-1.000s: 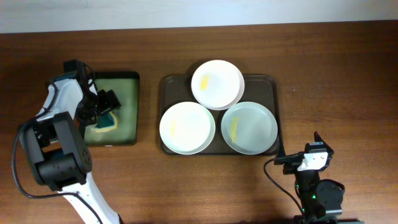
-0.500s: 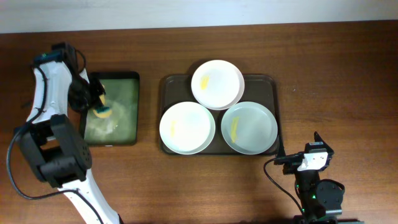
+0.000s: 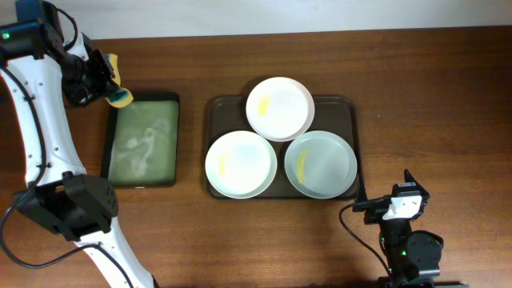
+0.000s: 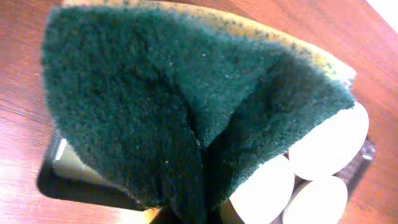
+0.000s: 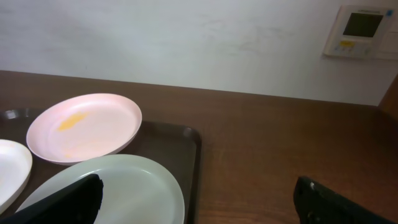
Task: Clean dirty plates on tray and stack at the side
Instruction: 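Lift the sponge with the left gripper and lower it onto the white plate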
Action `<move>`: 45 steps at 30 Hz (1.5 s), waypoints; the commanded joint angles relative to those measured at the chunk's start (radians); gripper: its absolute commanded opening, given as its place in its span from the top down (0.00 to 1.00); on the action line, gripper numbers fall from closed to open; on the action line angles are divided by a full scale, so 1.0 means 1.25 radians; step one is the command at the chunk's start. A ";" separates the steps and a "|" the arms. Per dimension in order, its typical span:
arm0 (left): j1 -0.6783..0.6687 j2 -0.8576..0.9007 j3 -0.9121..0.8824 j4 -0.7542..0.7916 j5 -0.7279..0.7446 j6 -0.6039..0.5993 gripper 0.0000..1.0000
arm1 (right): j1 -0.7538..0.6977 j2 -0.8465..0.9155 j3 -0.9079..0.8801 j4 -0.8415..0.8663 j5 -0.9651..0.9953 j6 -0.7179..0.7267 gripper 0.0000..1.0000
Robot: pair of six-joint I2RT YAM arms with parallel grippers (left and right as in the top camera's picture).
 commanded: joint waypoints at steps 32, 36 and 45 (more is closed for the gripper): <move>-0.107 -0.070 -0.023 -0.081 -0.054 0.055 1.00 | 0.005 -0.005 -0.006 -0.003 0.007 0.005 0.02; -0.192 -0.213 -0.006 -0.081 -0.054 0.055 1.00 | 0.005 -0.005 -0.006 -0.003 0.007 0.005 0.02; -0.522 -0.218 -0.471 0.140 0.028 -0.001 1.00 | 0.005 -0.005 -0.006 -0.003 0.007 0.005 0.02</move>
